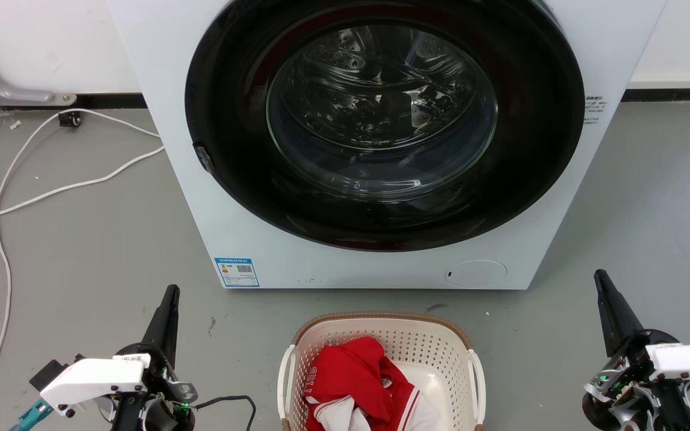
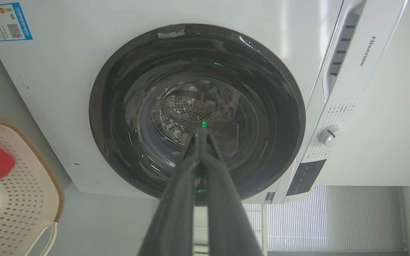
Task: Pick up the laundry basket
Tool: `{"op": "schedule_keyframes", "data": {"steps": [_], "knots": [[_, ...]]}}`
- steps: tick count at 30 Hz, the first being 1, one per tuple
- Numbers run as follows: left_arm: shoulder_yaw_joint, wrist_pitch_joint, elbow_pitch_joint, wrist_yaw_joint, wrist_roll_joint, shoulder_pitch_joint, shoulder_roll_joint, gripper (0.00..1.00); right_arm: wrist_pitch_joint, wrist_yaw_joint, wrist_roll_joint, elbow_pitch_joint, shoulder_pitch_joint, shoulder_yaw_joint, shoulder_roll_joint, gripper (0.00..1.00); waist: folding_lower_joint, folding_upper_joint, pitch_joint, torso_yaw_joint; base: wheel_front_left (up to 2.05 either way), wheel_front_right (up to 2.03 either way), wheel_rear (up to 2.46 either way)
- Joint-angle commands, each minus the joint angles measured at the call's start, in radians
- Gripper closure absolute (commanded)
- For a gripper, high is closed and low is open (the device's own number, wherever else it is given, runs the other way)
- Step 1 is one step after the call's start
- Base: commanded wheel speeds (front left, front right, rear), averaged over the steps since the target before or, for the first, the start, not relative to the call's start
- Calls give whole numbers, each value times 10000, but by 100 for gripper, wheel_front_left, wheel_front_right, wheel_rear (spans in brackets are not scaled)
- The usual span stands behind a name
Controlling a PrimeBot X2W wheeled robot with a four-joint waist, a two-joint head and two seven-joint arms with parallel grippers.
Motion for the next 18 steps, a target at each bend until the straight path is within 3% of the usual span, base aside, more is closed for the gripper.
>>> {"op": "schedule_keyframes", "data": {"steps": [1,18], "knots": [[31,8,15,-46,68,-91,-17,100,28,0,-38,7,-113,-18,34,100,0,0,0,0,0,0,0],[50,21,14,-46,84,-91,-23,100,43,0,-55,8,-115,-30,43,100,0,0,0,0,0,0,0]]}}
